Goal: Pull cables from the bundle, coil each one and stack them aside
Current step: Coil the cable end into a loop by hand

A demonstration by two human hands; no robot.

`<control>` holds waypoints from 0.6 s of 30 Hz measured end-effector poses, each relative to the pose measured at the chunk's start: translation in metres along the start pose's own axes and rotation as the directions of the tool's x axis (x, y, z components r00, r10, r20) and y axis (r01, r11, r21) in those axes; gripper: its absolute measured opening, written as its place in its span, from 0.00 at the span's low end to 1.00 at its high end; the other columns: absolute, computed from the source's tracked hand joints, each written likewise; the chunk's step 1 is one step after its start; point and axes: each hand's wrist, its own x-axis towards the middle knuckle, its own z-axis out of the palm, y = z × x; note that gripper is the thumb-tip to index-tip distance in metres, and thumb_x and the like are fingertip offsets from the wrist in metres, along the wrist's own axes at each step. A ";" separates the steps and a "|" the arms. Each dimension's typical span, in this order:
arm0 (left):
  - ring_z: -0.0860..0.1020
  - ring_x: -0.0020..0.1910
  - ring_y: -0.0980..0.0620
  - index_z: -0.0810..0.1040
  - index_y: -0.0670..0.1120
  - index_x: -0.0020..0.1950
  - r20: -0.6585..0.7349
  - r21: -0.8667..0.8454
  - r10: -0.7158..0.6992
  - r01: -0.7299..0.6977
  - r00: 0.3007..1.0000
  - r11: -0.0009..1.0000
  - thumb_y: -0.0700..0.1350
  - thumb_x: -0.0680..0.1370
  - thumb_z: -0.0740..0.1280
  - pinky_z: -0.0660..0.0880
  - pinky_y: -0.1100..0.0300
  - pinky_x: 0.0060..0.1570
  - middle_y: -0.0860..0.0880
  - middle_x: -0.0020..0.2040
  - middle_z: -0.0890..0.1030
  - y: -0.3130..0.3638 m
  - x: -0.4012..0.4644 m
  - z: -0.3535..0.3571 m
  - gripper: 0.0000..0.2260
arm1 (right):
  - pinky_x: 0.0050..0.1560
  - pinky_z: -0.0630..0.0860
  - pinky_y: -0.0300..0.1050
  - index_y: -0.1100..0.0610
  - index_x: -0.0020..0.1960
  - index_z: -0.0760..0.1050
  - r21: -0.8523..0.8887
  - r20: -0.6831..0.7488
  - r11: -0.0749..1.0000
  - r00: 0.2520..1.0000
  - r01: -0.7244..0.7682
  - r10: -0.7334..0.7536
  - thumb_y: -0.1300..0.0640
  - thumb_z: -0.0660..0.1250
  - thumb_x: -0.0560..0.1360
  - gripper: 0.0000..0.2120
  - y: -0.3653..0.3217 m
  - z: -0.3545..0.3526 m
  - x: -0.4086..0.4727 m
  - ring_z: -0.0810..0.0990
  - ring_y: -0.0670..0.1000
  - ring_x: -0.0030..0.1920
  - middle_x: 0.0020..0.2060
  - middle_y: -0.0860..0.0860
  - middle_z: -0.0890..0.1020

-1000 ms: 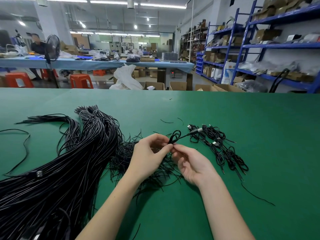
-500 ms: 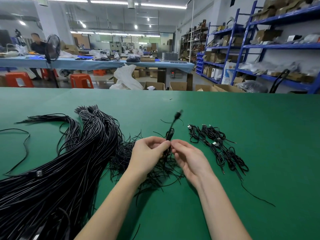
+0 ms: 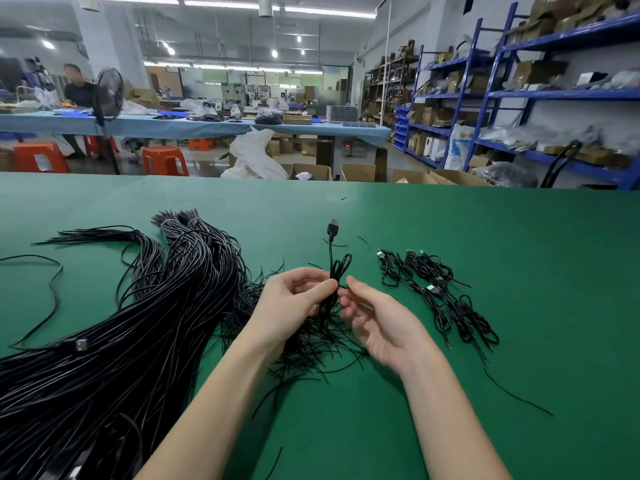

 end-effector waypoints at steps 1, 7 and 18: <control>0.79 0.41 0.52 0.86 0.48 0.47 0.008 0.027 0.022 -0.022 1.000 0.999 0.44 0.74 0.77 0.76 0.62 0.43 0.48 0.41 0.86 0.001 -0.001 0.000 0.03 | 0.23 0.71 0.30 0.60 0.36 0.85 0.048 0.029 0.998 0.999 -0.034 0.032 0.55 0.76 0.70 0.09 0.000 -0.001 -0.001 0.78 0.44 0.29 0.33 0.52 0.81; 0.77 0.34 0.54 0.87 0.45 0.47 0.030 0.057 -0.013 0.011 0.999 0.998 0.43 0.76 0.75 0.76 0.63 0.38 0.47 0.40 0.85 0.006 -0.001 0.000 0.02 | 0.29 0.76 0.30 0.61 0.38 0.86 0.045 0.108 0.998 0.993 0.039 -0.044 0.60 0.78 0.63 0.06 0.006 -0.001 0.005 0.79 0.44 0.30 0.34 0.53 0.82; 0.76 0.29 0.59 0.84 0.46 0.49 0.090 -0.028 -0.196 0.200 0.976 0.979 0.43 0.75 0.75 0.77 0.67 0.37 0.55 0.31 0.79 0.000 0.002 -0.005 0.04 | 0.42 0.79 0.36 0.43 0.42 0.84 -0.802 0.238 0.317 0.758 0.506 -0.607 0.47 0.77 0.72 0.03 -0.003 -0.020 0.005 0.83 0.45 0.38 0.37 0.39 0.85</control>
